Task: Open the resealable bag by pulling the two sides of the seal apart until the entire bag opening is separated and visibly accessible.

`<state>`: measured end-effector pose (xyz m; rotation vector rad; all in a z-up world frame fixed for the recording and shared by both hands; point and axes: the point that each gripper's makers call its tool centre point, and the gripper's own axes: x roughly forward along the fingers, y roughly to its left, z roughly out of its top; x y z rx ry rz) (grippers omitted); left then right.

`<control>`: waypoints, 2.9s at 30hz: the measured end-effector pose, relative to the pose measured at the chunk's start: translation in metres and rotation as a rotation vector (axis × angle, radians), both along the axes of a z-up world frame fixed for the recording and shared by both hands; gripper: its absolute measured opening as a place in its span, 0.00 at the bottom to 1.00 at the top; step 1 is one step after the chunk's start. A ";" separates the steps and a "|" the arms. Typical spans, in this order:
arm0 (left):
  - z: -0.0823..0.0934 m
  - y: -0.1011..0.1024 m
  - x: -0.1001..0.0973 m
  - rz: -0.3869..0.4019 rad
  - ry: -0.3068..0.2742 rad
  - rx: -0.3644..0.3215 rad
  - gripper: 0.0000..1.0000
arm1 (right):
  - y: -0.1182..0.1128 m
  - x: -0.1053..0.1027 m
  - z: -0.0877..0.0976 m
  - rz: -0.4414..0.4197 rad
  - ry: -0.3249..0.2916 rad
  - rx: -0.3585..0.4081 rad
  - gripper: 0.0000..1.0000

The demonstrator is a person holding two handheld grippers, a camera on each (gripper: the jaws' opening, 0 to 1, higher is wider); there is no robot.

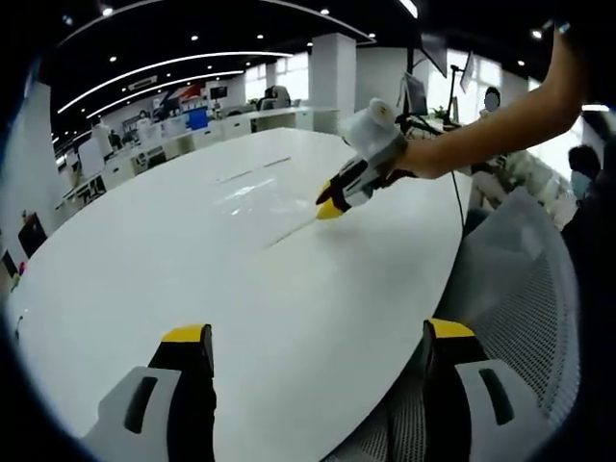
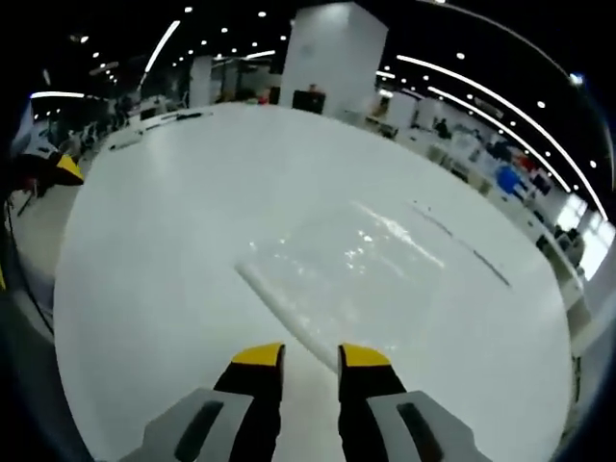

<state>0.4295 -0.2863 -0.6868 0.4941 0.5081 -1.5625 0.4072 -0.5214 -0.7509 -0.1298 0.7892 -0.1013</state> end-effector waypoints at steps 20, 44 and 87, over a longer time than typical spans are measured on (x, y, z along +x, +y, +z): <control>0.009 -0.001 -0.011 -0.016 -0.016 -0.029 0.90 | 0.026 -0.045 0.035 -0.085 -0.110 0.069 0.37; 0.009 0.000 -0.002 0.044 0.020 -0.072 0.98 | 0.060 -0.111 0.076 -0.199 -0.257 0.152 0.54; 0.004 0.002 0.001 0.096 0.080 -0.088 0.99 | 0.083 -0.143 0.085 -0.255 -0.314 0.182 1.00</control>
